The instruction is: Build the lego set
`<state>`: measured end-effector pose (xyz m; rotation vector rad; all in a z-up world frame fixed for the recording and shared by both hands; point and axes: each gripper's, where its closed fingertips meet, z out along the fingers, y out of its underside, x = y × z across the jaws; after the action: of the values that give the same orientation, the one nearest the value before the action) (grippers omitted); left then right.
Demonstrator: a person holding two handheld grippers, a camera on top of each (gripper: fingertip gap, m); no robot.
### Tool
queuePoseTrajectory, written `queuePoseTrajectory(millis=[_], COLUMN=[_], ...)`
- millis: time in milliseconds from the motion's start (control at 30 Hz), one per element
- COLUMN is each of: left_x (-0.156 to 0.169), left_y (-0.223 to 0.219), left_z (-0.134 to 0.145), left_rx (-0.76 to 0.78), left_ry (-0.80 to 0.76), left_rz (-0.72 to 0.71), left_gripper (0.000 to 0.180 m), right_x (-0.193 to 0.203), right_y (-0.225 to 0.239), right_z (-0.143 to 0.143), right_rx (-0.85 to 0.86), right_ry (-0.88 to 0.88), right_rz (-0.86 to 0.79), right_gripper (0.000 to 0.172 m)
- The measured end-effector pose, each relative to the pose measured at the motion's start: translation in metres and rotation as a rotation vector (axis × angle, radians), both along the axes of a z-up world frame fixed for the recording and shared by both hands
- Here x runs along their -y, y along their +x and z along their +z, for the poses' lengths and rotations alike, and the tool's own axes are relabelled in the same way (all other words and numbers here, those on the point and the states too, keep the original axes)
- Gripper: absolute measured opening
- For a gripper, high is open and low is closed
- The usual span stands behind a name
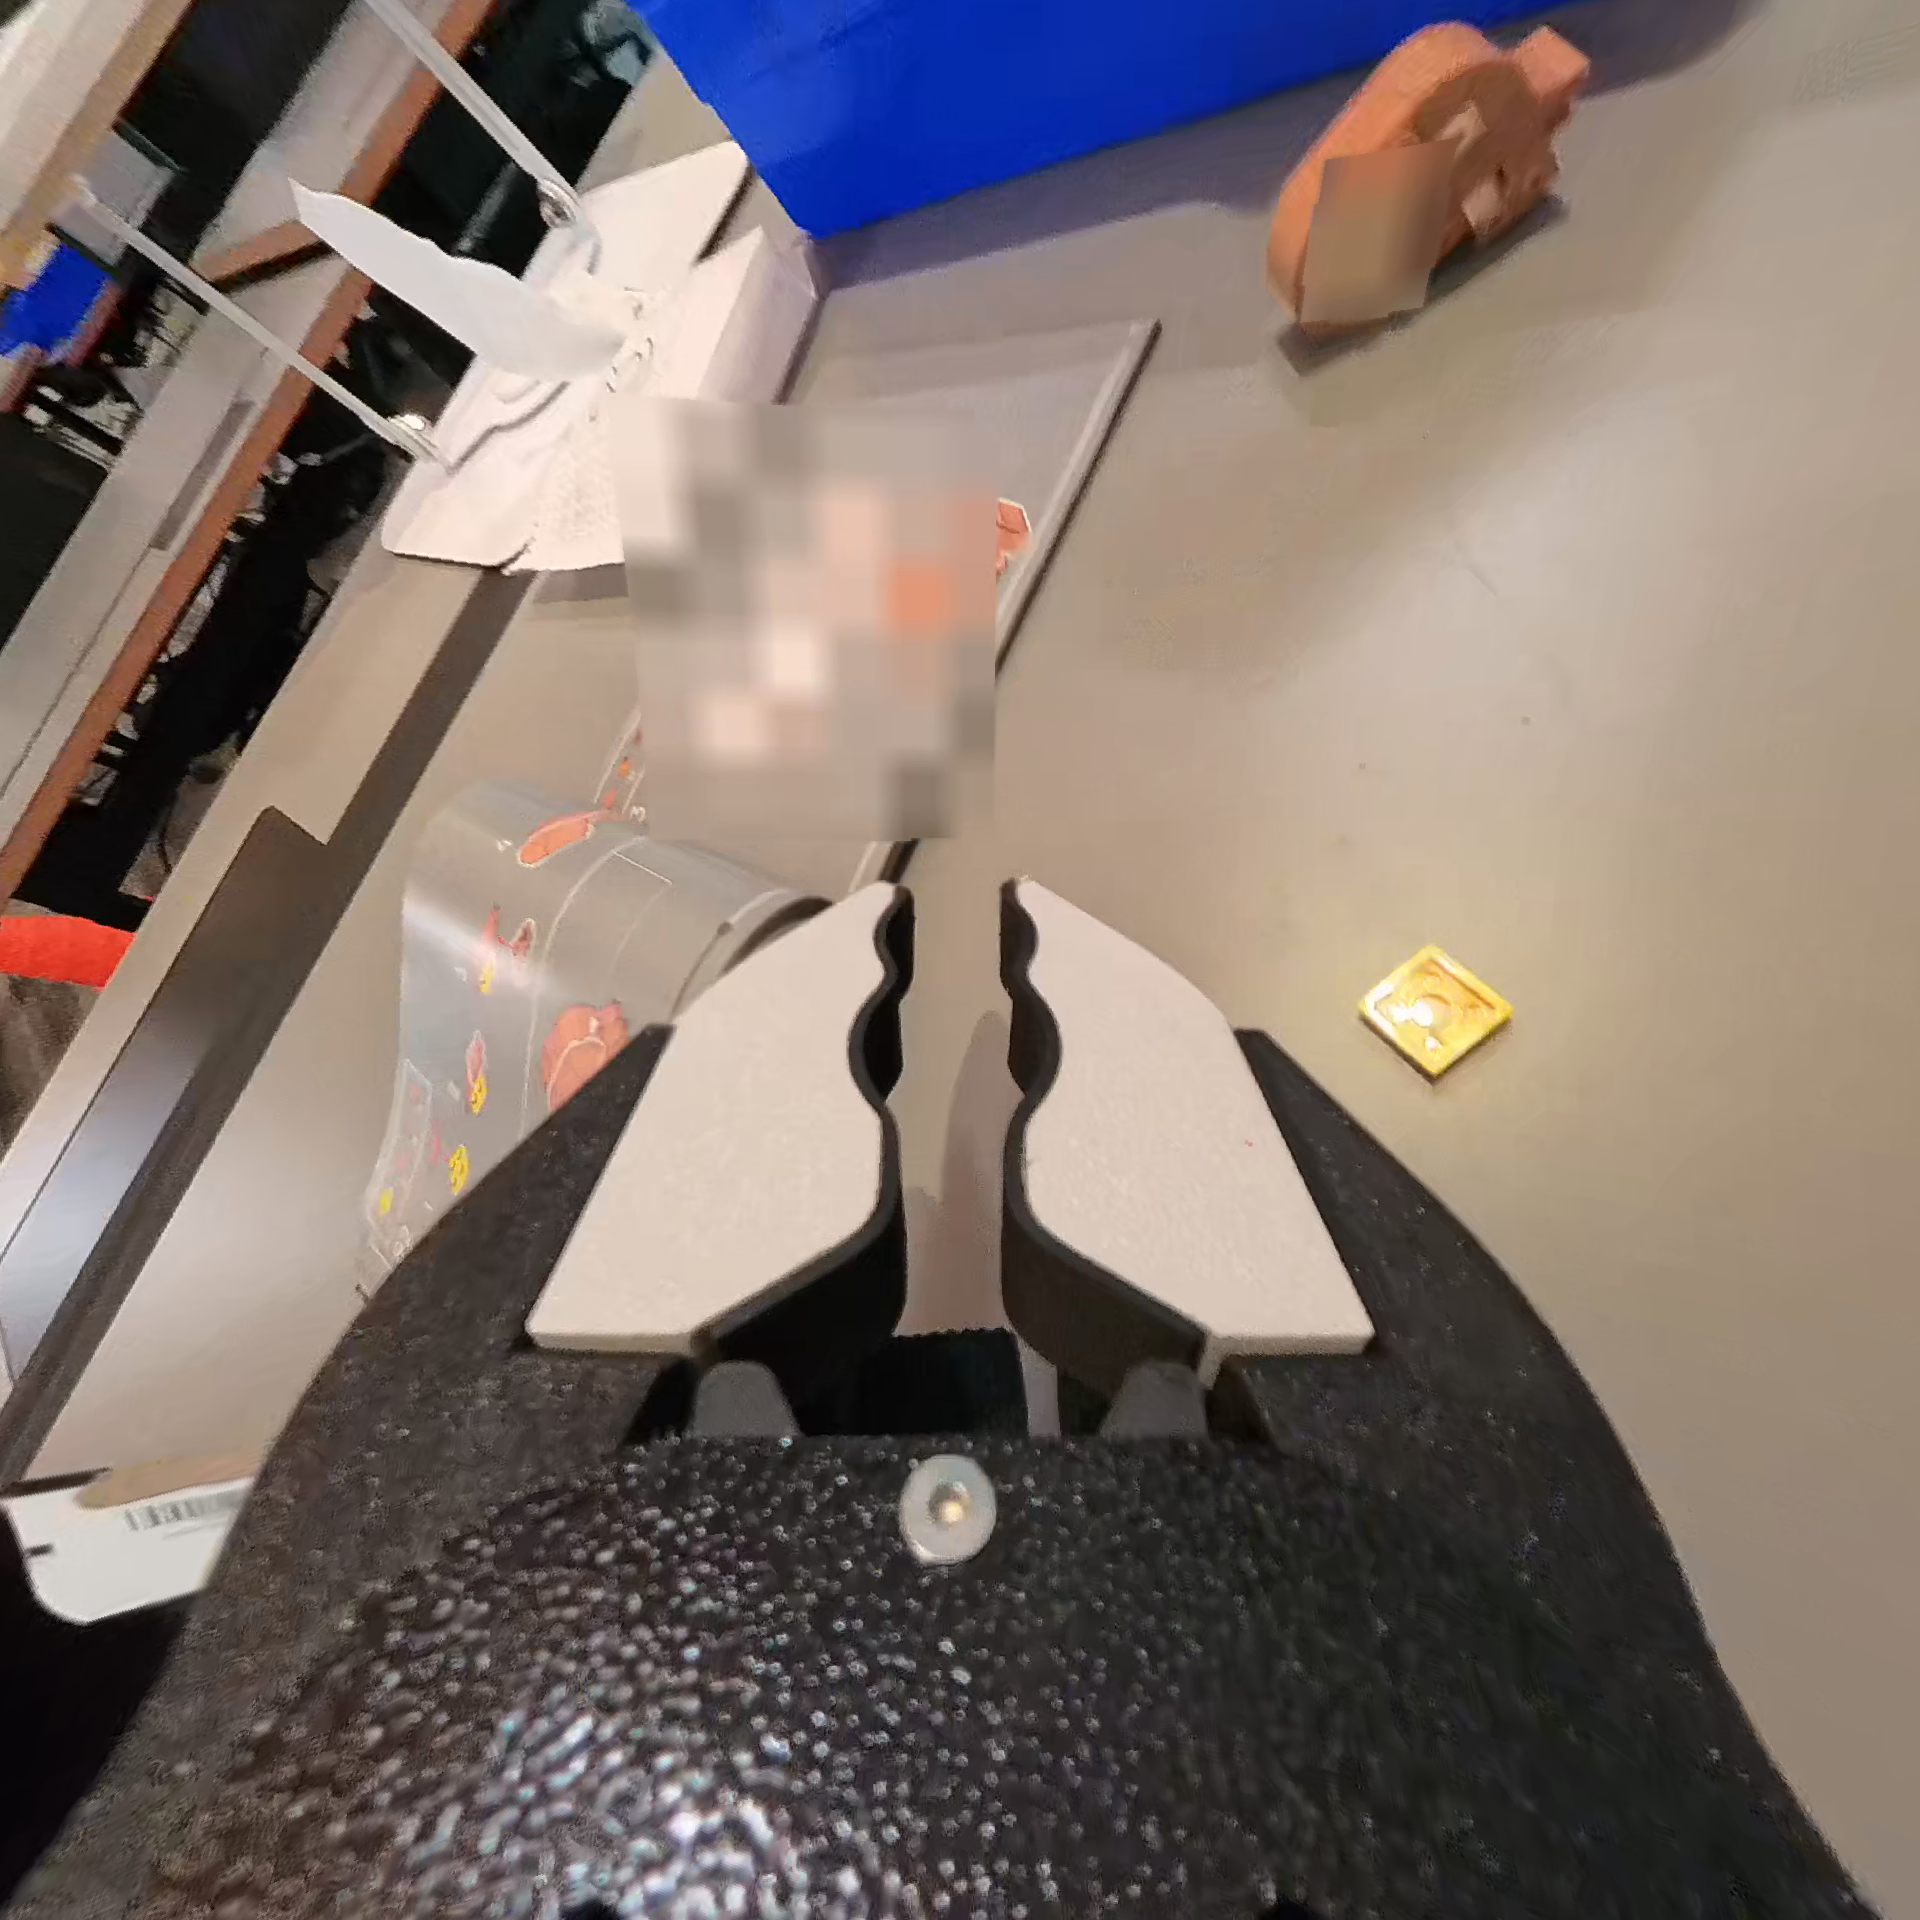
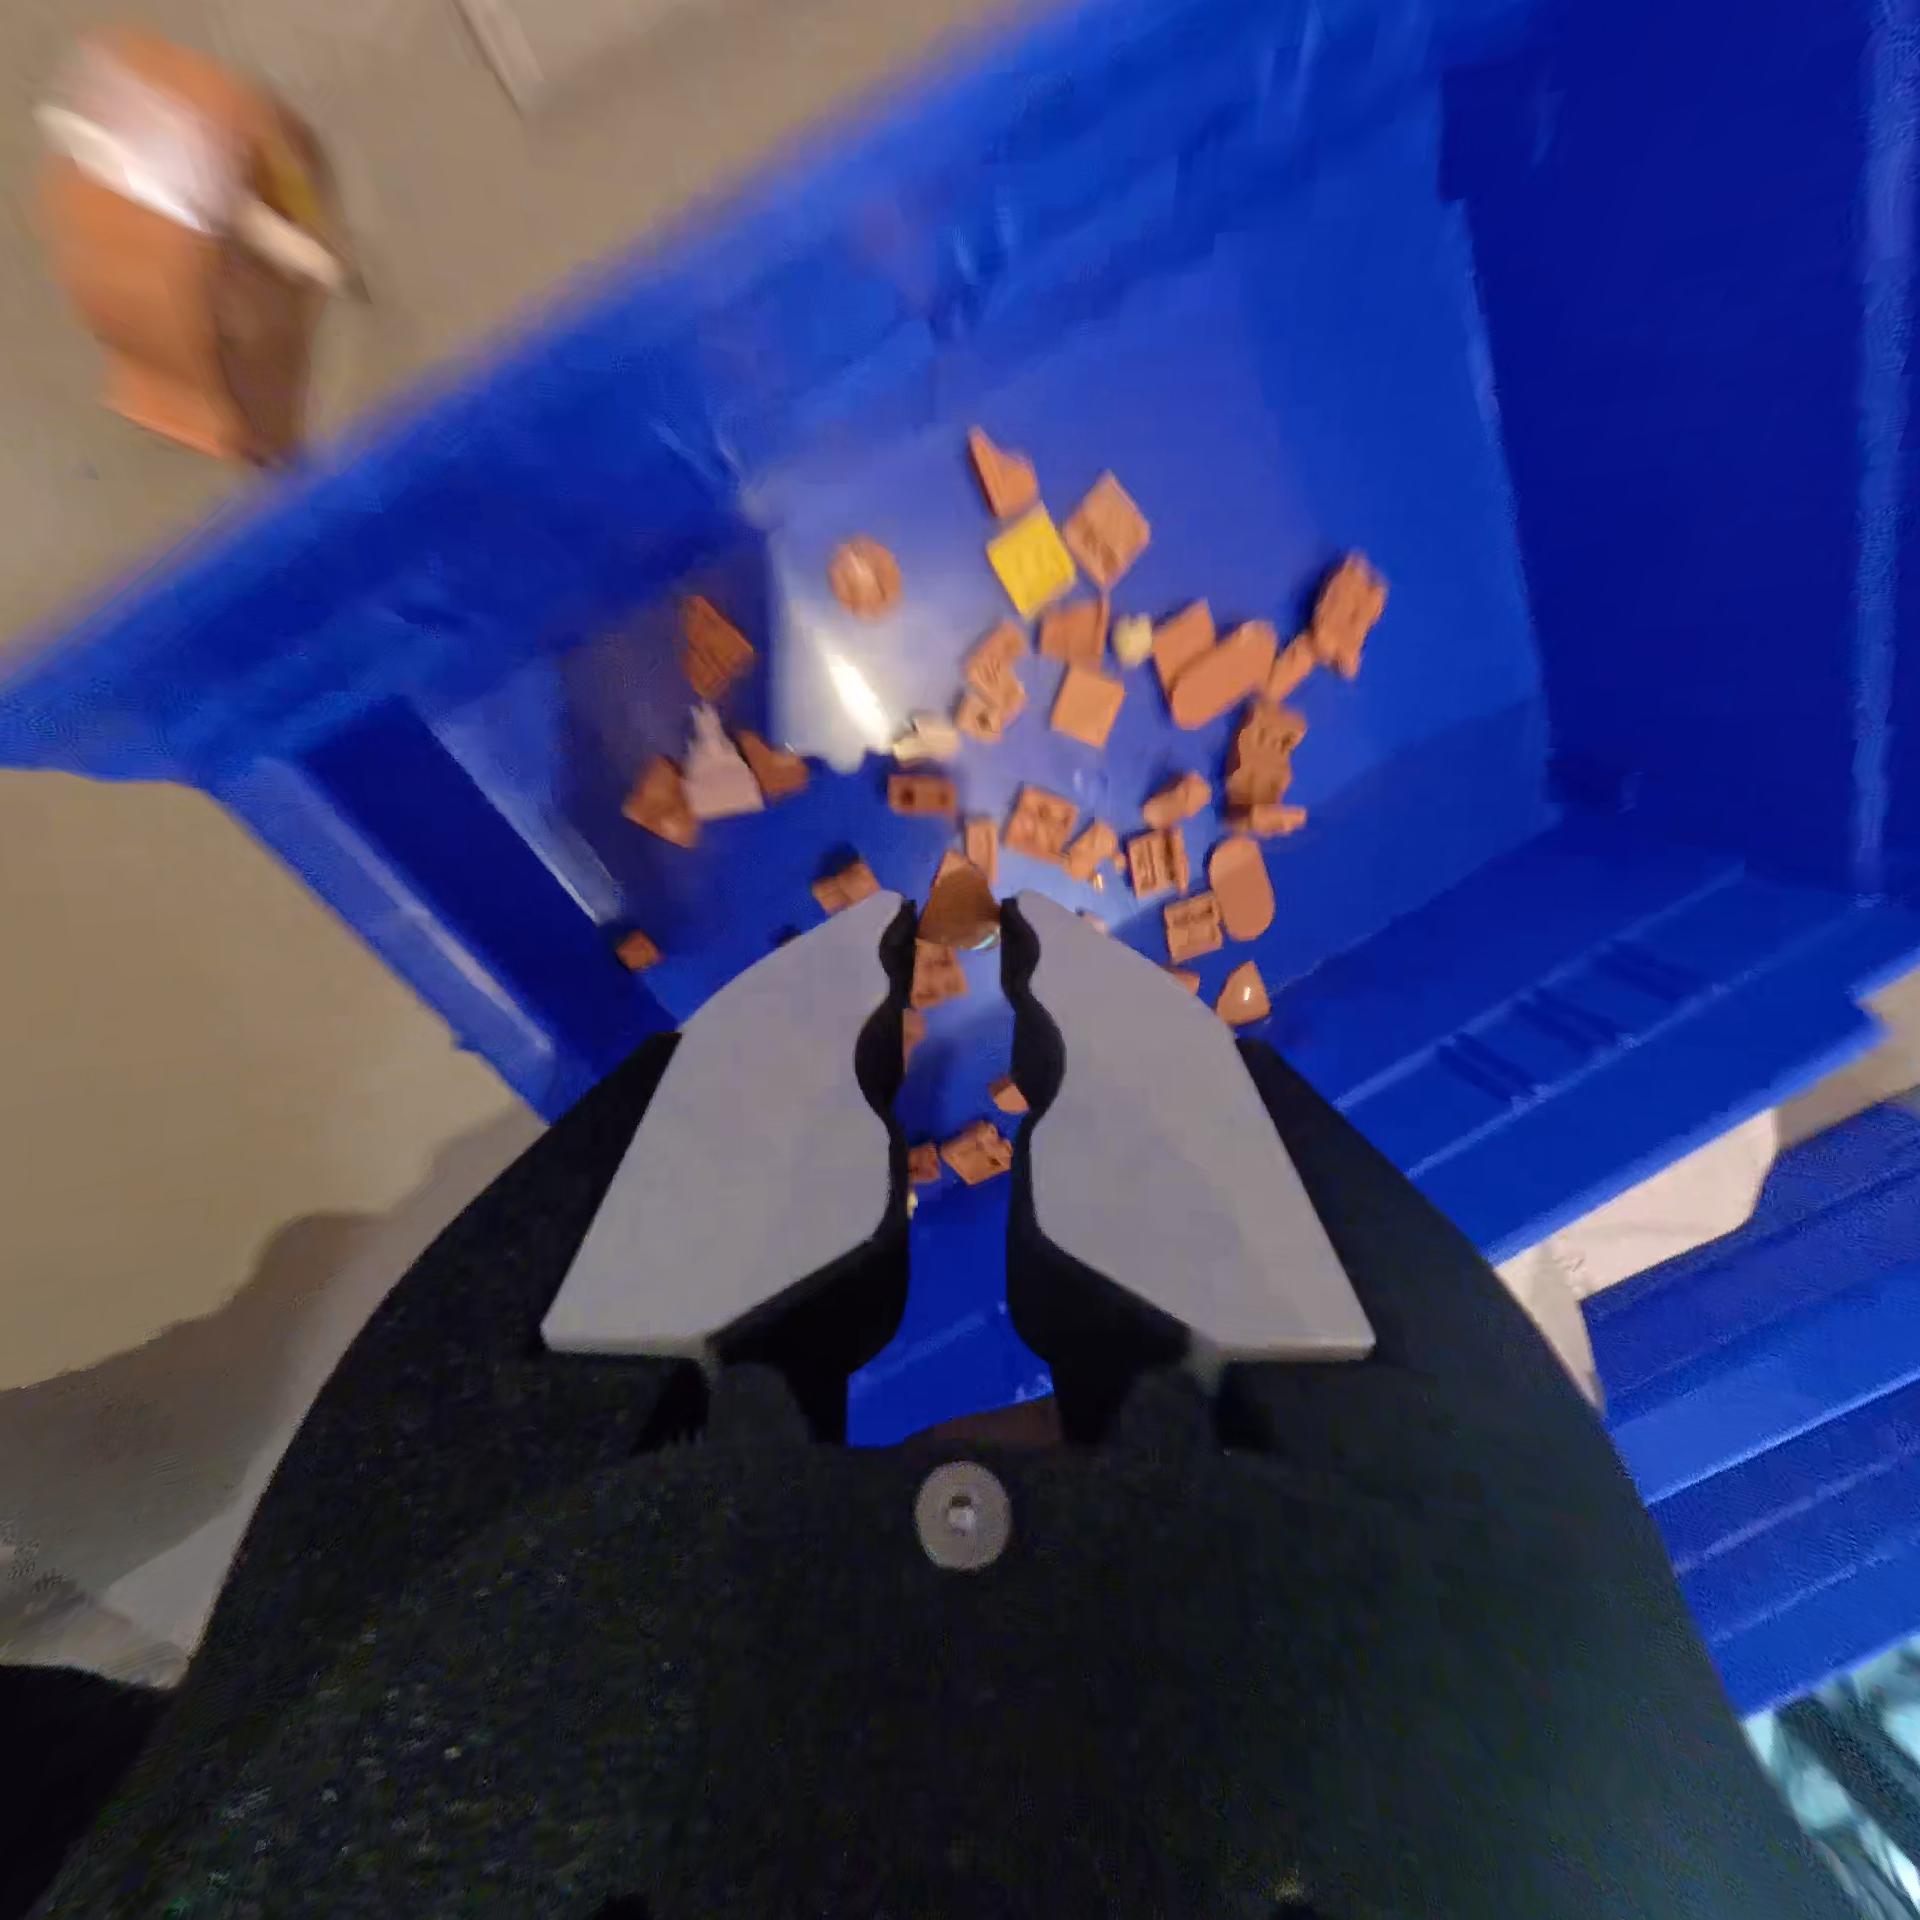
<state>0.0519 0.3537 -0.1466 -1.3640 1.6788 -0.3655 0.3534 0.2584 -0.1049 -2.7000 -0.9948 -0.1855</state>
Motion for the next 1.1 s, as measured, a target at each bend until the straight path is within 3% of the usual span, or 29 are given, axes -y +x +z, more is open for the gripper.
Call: queuePoseTrajectory(millis=[100,233,367,500,567,800,1100], left_x=[0.007,0.022,0.027,0.025,0.029,0.032,0.032], left_y=[-0.008,-0.018,-0.041,-0.068,-0.076,-0.082,-0.081], left_z=[0.005,0.023,0.027,0.009,-0.001,0.001,-0.003], left_rx=[-0.014,0.1,0.22,0.22,0.188,0.2,0.172], left_ry=[-0.026,-0.27,-0.48,-0.528,-0.547,-0.517,-0.529], left_rz=[0.011,0.043,0.077,0.149,0.17,0.169,0.169], left_gripper=[0.015,0.014,0.013,0.013,0.013,0.014,0.013], right_x=[-0.007,-0.016,-0.03,-0.044,-0.052,-0.064,-0.054], right_y=[-0.059,-0.148,-0.226,-0.275,-0.288,-0.288,-0.285], right_z=[0.032,0.045,0.029,-0.006,-0.023,-0.065,-0.077], right_rx=[-0.115,-0.224,-0.275,-0.272,-0.273,-0.24,-0.24], right_ry=[0.118,0.176,0.176,0.126,0.093,0.0,-0.01], right_rz=[0.108,0.237,0.312,0.361,0.368,0.319,0.32], right_gripper=[0.015,0.015,0.015,0.015,0.015,0.015,0.015])
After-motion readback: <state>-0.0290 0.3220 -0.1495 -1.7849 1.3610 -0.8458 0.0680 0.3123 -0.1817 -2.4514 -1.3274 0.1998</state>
